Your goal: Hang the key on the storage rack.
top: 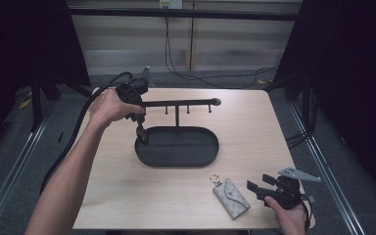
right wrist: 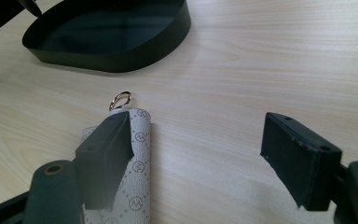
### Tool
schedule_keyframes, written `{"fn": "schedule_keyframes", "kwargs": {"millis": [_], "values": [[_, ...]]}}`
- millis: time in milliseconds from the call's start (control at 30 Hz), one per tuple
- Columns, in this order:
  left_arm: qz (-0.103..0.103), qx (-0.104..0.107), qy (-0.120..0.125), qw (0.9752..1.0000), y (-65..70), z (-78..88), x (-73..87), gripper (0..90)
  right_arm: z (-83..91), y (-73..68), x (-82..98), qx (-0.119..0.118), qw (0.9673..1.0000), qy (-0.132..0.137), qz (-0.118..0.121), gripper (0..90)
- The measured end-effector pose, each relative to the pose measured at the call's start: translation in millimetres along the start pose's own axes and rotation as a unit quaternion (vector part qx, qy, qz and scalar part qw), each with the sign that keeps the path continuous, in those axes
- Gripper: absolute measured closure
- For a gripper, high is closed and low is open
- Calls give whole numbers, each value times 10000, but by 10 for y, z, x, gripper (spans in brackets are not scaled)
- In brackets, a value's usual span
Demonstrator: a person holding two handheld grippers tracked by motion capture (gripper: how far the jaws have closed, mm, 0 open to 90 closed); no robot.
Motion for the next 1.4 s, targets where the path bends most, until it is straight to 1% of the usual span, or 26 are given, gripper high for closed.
{"fn": "schedule_keyframes", "kwargs": {"millis": [67,100,167,200,267,300,333,367,400,433,500,533,667,733,767,867,900,967,1000,1067,1100,1167,1200,1267,1333,1400], "values": [[43,-11,-33,10000,-12,-31,-10,712,-1,0,0,-5,10000,0,14,245],[52,24,-35,10000,-11,-40,-16,711,0,-2,0,-8,10000,-3,13,245],[90,23,40,9999,-11,-48,-43,712,-1,-3,0,-10,10000,-3,15,245],[78,72,29,9999,-5,-55,-53,712,-2,-3,0,-15,10000,-9,13,245],[118,85,30,9999,13,-79,-79,712,-2,-3,0,-14,10000,-7,14,246],[54,55,14,10000,6,-82,-92,711,-2,-3,-1,-15,10000,-9,15,246],[139,28,3,9999,10,-90,-100,711,-3,-1,-1,-19,10000,-15,17,246],[125,33,12,9999,-6,-93,-107,711,-3,-1,-1,-20,10000,-15,17,246],[228,15,37,9997,-7,-96,-112,711,-2,-3,-1,-21,10000,-11,15,246],[165,35,-15,9999,-31,-92,-111,711,1,-5,0,-23,10000,-14,6,246],[305,-24,24,9995,-42,-100,-123,711,3,-5,0,-40,10000,-6,7,246],[284,-32,25,9996,-52,-100,-126,711,1,-2,-2,-36,10000,-4,15,246],[403,-3,75,9992,-56,-123,-150,710,-8,-3,-7,-48,10000,-18,2,246],[400,-19,83,9992,-68,-131,-159,710,-11,-3,-7,-46,10000,-17,1,246],[440,-2,95,9990,-62,-139,-163,709,-13,0,-7,-42,10000,-19,4,246],[386,-65,113,9992,-56,-141,-150,704,-10,0,-7,-51,10000,-25,-38,246],[388,-89,154,9991,-57,-139,-142,692,-8,0,-6,-45,10000,-26,-35,246],[359,-67,166,9992,-70,-114,-110,625,-9,1,-6,-45,10000,-23,-16,245],[380,-87,246,9989,-72,-100,-94,598,-9,1,-6,-43,10000,-13,-5,246],[416,-36,386,9984,-75,-72,-51,534,-10,2,-6,-37,10000,-13,2,245],[424,-39,407,9983,-75,-61,-26,492,-10,1,-6,-35,10000,-16,-11,245],[466,-59,450,9979,-68,-37,39,452,-13,2,-6,-22,10000,-24,-7,246],[471,-39,556,9973,-58,-17,67,399,-14,2,-7,-19,10000,-29,4,245],[461,-35,712,9964,-38,3,121,390,-15,2,-7,-14,10000,-24,17,245],[473,3,823,9955,-19,19,213,354,-10,-5,-3,-20,10000,-21,22,246],[520,-143,1034,9932,-3,54,274,318,1,-10,0,-15,10000,-13,17,246]]}}
Point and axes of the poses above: each handheld gripper's, and its own axes: z roughly backward along the jaws, x roughly out of its underside, y roughly to its right, the point moved 3 cm from there along -z, roughly forward along the jaws, and after that the axes turned 15 degrees about -z, right-handed, at the moved point
